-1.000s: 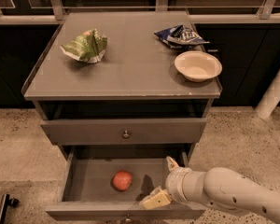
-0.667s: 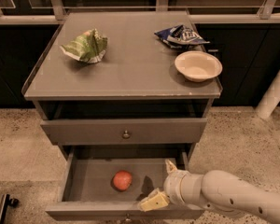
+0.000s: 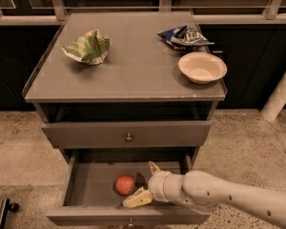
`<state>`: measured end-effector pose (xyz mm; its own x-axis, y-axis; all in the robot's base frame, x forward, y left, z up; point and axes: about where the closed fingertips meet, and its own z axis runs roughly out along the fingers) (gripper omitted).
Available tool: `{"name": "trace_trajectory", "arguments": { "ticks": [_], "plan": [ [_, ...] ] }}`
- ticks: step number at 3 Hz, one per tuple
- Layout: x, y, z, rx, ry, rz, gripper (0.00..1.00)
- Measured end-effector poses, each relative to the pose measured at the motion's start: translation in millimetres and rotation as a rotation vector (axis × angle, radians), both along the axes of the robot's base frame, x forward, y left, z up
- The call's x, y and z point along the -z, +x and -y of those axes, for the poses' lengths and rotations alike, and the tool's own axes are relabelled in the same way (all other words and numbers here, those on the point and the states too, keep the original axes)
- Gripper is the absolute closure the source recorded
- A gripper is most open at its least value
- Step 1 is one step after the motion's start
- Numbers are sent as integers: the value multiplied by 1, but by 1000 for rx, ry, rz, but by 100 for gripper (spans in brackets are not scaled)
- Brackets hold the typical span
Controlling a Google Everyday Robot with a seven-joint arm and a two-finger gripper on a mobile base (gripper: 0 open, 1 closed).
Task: Pick apple from middle drawer and place on counter
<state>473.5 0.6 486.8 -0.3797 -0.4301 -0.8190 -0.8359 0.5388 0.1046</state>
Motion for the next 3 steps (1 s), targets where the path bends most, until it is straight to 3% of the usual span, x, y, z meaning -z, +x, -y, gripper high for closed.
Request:
{"name": "trace_trajectory", "arguments": {
  "ticks": [2, 3],
  "plan": [
    [14, 5, -5, -12, -14, -10, 0],
    [27, 21, -8, -48, -81, 19, 0]
  ]
}}
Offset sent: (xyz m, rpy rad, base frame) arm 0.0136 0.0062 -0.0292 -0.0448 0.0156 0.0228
